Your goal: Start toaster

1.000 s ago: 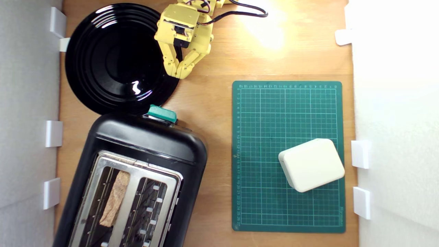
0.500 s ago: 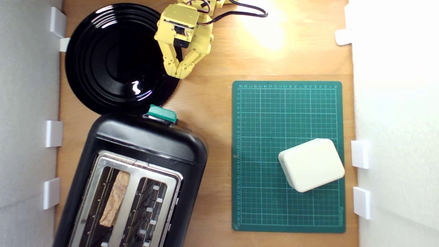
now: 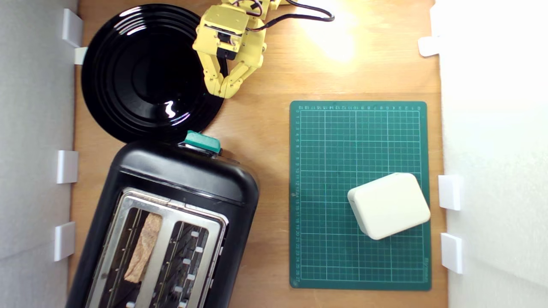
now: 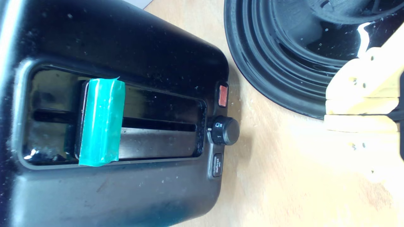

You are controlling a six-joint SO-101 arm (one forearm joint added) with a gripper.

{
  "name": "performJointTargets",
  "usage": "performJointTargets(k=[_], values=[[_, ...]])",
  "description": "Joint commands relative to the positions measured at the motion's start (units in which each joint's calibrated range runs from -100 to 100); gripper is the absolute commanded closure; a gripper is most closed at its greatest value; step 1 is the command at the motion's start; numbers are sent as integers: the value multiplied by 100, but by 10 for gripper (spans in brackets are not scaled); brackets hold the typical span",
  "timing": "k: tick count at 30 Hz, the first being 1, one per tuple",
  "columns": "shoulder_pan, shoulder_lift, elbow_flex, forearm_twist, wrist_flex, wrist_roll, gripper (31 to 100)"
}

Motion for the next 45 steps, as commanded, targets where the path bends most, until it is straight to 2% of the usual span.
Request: performJointTargets(k=[1, 26, 31, 36, 41, 45], values=[[-25, -42, 65, 36, 13, -13, 989], [62, 116, 65, 120, 73, -13, 989], [62, 916, -934, 364, 82, -18, 989], [62, 1923, -2152, 280, 82, -39, 989], [22, 2623, -3469, 383, 73, -595, 989], [30, 3056, -4096, 383, 82, -721, 989]])
